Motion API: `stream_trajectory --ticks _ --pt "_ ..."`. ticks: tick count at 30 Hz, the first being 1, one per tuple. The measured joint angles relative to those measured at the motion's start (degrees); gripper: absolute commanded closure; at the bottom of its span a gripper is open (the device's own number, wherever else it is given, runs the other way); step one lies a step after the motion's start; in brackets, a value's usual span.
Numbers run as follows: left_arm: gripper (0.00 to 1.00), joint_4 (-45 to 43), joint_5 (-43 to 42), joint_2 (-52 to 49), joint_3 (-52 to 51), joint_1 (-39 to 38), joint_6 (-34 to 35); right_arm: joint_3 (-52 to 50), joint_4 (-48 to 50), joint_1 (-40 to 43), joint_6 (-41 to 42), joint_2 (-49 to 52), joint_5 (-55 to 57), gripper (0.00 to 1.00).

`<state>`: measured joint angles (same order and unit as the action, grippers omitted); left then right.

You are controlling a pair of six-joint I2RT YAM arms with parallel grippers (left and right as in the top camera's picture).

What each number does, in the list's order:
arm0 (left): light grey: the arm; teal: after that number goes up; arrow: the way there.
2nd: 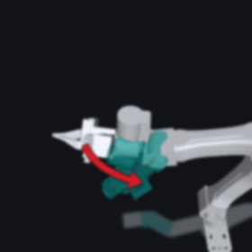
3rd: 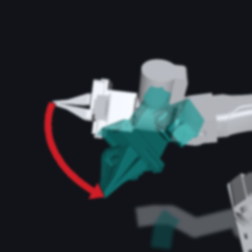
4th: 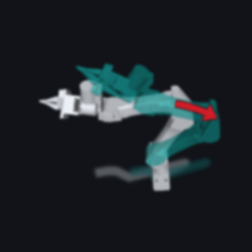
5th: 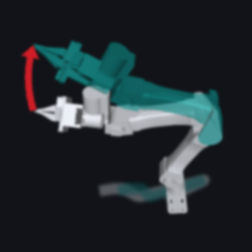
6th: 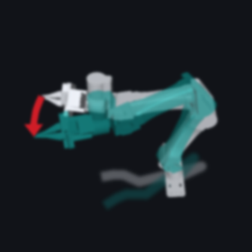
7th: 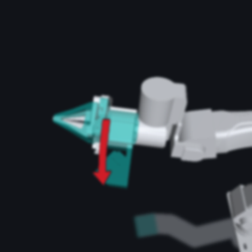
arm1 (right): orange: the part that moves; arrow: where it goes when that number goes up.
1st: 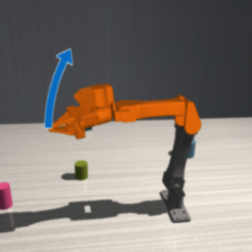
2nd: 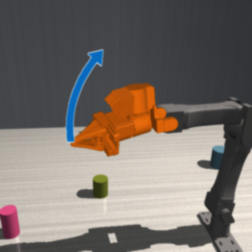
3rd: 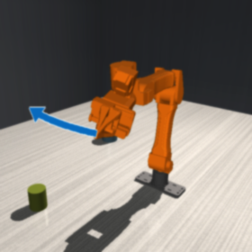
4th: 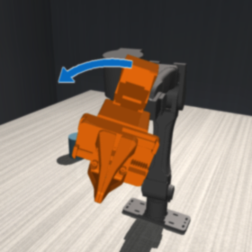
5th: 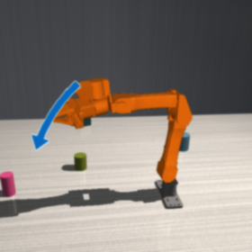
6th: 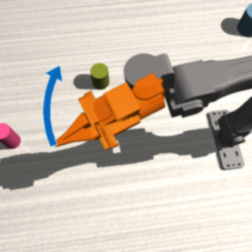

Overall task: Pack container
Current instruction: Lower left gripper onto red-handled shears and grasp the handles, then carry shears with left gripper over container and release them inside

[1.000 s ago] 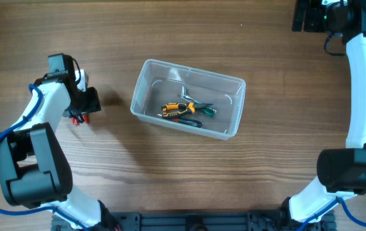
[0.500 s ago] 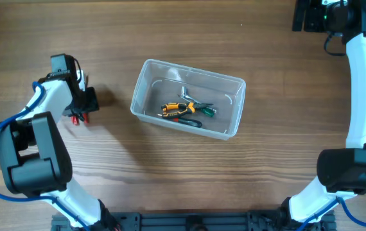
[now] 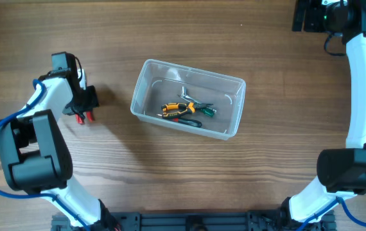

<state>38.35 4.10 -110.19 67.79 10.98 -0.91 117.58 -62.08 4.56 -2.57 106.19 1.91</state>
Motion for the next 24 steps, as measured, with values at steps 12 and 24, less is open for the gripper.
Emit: stream_trajectory --ticks 12,24 --pt "0.96 10.4 5.6 6.9 24.3 -1.6 -6.8 0.0 0.0 0.0 0.0 0.0 0.0 0.0" --pt "0.96 14.9 -15.5 16.3 25.5 -26.0 -38.2 0.0 0.0 0.0 0.0 0.0 0.0 0.0"
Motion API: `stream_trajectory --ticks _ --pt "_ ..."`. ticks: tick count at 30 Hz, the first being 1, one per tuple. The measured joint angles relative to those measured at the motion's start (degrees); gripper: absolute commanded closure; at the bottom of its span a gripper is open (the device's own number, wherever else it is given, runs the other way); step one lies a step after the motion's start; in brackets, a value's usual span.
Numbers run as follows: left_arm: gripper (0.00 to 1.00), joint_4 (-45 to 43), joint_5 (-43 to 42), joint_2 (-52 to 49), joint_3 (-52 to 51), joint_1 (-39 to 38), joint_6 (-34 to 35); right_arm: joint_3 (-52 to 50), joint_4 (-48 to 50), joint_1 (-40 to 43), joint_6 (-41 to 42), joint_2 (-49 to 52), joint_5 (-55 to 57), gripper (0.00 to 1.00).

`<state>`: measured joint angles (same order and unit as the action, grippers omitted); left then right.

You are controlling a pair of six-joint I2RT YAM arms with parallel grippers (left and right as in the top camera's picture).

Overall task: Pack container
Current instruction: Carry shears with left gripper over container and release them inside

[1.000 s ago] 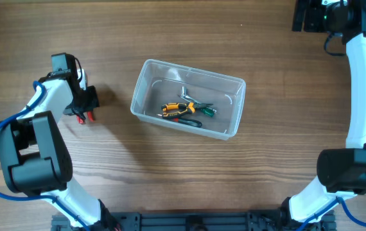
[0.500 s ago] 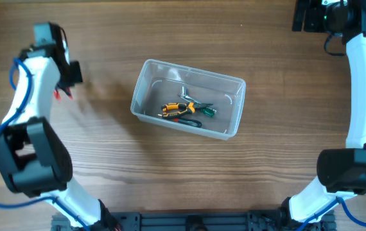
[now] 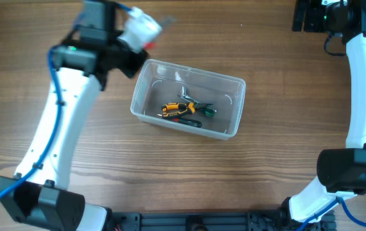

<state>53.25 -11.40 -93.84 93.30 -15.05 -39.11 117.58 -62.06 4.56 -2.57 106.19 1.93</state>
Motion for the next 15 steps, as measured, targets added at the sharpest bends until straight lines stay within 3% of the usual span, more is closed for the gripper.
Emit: stream_trajectory --ticks 6,11,15 --pt "0.96 4.6 -1.6 -0.3 0.0 -11.7 -11.9 0.0 0.0 0.0 0.0 0.0 0.0 0.0" --pt "0.96 9.3 -1.9 -3.2 0.1 -14.6 -14.3 0.0 0.0 0.0 0.0 0.0 0.0 0.0" --pt "0.96 13.0 -1.8 -11.1 0.2 -15.1 -14.9 0.0 0.0 0.0 0.0 0.0 0.0 0.0"
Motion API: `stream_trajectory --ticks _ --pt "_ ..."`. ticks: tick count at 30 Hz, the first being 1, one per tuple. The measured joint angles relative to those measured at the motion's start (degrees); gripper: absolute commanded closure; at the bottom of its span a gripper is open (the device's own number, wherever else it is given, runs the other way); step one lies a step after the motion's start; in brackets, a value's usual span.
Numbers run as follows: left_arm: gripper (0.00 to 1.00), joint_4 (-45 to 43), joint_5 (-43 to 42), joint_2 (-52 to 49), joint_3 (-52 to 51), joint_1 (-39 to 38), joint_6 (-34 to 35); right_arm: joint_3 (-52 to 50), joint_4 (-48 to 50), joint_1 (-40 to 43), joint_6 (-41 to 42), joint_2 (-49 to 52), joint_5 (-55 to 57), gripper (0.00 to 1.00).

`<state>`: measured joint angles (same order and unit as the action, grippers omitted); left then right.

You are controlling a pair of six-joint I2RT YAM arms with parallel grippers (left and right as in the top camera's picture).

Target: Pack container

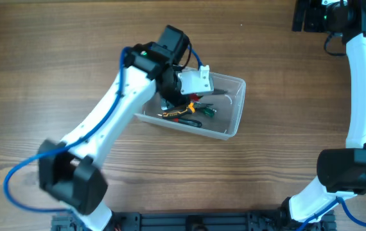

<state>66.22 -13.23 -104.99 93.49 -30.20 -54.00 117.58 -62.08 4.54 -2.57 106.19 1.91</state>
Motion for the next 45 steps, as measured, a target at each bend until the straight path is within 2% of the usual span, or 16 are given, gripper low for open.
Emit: stream_trajectory --ticks 9,11,13,15,18,24,25,27,28,29,31,34,37,41,45 --pt "0.96 -2.8 1.2 -13.2 0.0 0.0 -0.2 0.0 0.0 0.0 0.0 0.0 0.0 0.0" --pt "0.92 -3.5 1.4 -13.9 0.0 0.0 -0.2 0.0 0.0 0.0 0.0 0.0 0.0 0.0" --pt "0.7 -4.2 1.4 -14.1 0.0 0.0 -0.3 0.0 0.0 0.0 0.0 0.0 0.0 0.0" --pt "0.57 -4.6 1.4 -14.1 0.0 0.0 -0.5 0.0 0.0 0.0 0.0 0.0 0.0 0.0" --pt "0.48 -4.7 1.4 -14.1 0.0 0.0 -0.5 0.0 0.0 0.0 0.0 0.0 0.0 0.0" --pt "0.41 -5.9 3.4 -13.9 0.0 0.0 0.8 0.0 0.0 0.0 0.0 0.0 0.0 0.0" --pt "0.35 -6.3 3.7 -13.6 0.3 0.0 1.7 0.0 0.0 0.0 0.0 0.0 0.0 0.0" --pt "0.08 -7.5 4.3 -12.0 1.9 0.0 3.9 0.0 0.0 0.0 0.0 0.0 0.0 0.0" --pt "0.0 -8.6 4.9 -10.6 2.8 0.2 6.0 0.0 0.0 0.0 0.0 0.0 0.0 0.0" --pt "0.0 -9.6 5.6 -9.4 3.7 0.3 8.5 0.0 0.0 0.0 0.0 0.0 0.0 0.0" --pt "0.0 -12.6 7.8 -2.8 7.0 2.0 18.6 0.0 0.0 0.0 0.0 0.0 0.0 0.0" --pt "0.0 -14.8 9.2 6.4 8.5 6.3 30.0 0.0 0.0 0.0 0.0 0.0 0.0 0.0" --pt "0.0 -14.0 10.9 15.3 9.8 12.3 38.6 0.0 0.0 0.0 0.0 0.0 0.0 0.0" --pt "0.0 -12.8 11.5 19.1 9.8 15.9 42.8 0.0 0.0 0.0 0.0 0.0 0.0 0.0" --pt "0.0 -12.7 11.9 18.9 9.7 16.3 44.1 0.0 0.0 0.0 0.0 0.0 0.0 0.0"
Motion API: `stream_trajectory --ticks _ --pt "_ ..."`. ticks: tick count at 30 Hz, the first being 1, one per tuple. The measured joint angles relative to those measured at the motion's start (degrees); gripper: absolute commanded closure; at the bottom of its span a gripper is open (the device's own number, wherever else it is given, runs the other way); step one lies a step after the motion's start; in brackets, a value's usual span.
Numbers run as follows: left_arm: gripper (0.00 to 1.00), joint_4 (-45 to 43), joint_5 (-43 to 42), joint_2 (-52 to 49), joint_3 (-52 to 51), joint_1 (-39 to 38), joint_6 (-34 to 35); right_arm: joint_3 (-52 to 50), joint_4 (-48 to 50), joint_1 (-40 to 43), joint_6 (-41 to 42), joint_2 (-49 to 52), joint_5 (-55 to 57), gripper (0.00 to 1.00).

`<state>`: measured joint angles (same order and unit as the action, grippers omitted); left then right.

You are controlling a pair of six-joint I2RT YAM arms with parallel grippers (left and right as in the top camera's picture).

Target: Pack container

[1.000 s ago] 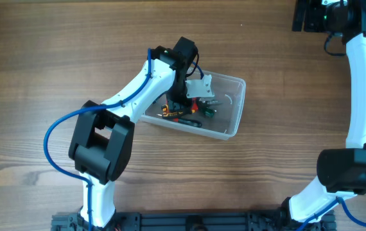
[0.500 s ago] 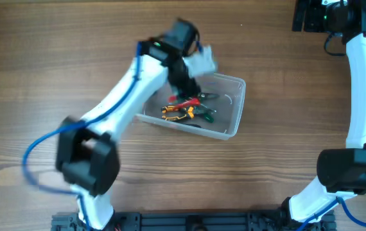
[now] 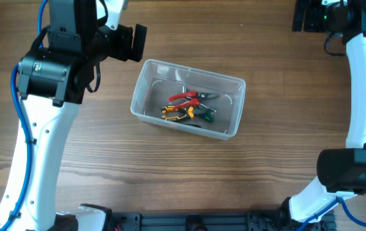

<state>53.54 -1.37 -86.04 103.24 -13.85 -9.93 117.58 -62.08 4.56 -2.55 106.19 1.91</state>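
A clear plastic container [image 3: 146, 106] lies at the middle of the table. Inside it are red-handled pliers [image 3: 186, 97], orange-and-yellow pliers [image 3: 176, 113] and a small green-handled tool [image 3: 207, 115]. My left gripper [image 3: 130, 42] hangs high, just beyond the container's upper left corner; it looks open and holds nothing. The left arm rises large along the left side of the overhead view. My right gripper [image 3: 306, 17] is parked at the far right back edge, dark and partly cut off, so its jaws are unclear.
The right arm's white link [image 3: 365, 83] runs down the right side of the table. Bare wood surrounds the container on all sides. The arm bases stand at the near edge.
The left gripper was low over the container's left half. It is now raised up-left of the container, and red-handled pliers lie inside on the other tools. The right arm is unchanged.
The left gripper was first down on a red-handled tool on the table far left. It then held it high near the container's upper left corner, then over the container. Now the red pliers rest inside and the gripper is clear of it.
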Motion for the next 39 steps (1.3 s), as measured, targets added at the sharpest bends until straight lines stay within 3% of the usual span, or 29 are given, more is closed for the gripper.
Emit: stream_trajectory --ticks 10,19,23,28,33,39 --pt "0.0 -2.6 -2.1 4.1 -0.3 6.0 0.6 0.0 0.0 0.0 0.0 0.0 0.0 0.0" --pt "0.0 -3.9 -2.1 32.0 -4.9 14.3 2.8 0.0 0.0 0.0 0.0 0.0 0.0 0.0" --pt "0.0 -10.4 -0.3 48.6 -19.8 15.0 5.9 0.0 0.0 0.0 0.0 0.0 0.0 0.0" --pt "0.0 -17.3 0.0 63.7 -46.2 16.9 14.1 0.0 0.0 0.0 0.0 0.0 0.0 0.0" --pt "0.0 -24.7 0.0 74.7 -67.9 17.0 23.0 0.0 0.0 0.0 0.0 0.0 0.0 0.0" --pt "0.0 -32.8 0.0 80.5 -82.1 17.0 27.6 0.0 0.0 0.0 0.2 0.0 0.0 0.0"
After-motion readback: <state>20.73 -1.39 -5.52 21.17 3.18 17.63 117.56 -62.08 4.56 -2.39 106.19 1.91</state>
